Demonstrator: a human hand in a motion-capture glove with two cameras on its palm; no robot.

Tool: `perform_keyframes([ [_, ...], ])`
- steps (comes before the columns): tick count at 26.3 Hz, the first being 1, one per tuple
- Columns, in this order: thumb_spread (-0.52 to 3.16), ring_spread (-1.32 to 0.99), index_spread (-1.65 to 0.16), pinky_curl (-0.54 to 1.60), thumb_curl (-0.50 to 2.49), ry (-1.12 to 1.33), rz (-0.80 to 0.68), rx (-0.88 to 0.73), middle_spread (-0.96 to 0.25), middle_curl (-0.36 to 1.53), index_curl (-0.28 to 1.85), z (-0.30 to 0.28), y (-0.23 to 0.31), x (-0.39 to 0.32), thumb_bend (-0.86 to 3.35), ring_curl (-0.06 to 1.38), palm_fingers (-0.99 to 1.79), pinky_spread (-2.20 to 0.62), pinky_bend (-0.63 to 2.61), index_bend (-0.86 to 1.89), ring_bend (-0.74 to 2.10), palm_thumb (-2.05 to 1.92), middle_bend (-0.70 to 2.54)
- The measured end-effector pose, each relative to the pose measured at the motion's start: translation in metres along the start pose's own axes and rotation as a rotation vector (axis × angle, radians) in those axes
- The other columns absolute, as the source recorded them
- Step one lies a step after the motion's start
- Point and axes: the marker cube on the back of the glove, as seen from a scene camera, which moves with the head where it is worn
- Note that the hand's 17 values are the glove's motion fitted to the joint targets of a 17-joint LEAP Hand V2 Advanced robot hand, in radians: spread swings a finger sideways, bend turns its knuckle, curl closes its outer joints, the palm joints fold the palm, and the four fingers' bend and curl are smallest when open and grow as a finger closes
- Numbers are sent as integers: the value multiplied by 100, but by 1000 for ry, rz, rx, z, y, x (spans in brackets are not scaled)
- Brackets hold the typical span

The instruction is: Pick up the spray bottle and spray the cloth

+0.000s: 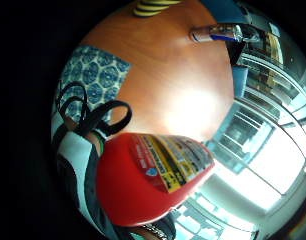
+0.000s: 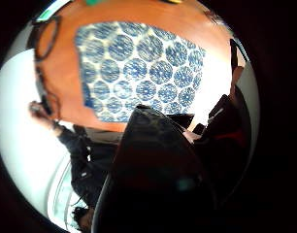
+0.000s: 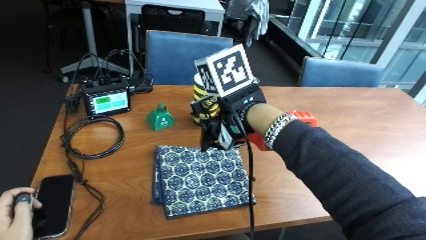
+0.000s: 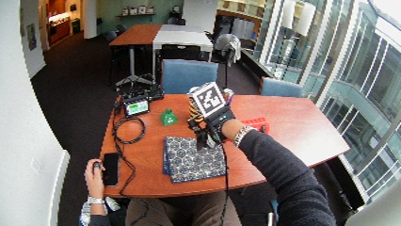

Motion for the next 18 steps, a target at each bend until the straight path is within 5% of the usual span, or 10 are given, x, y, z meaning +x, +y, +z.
perform_keyframes([
  [18, 28, -26, -31, 37, 80, -756, -429, 378, -23, 52, 58, -116, 38, -32, -3, 46, 131, -24, 41, 18, 59, 98, 55],
])
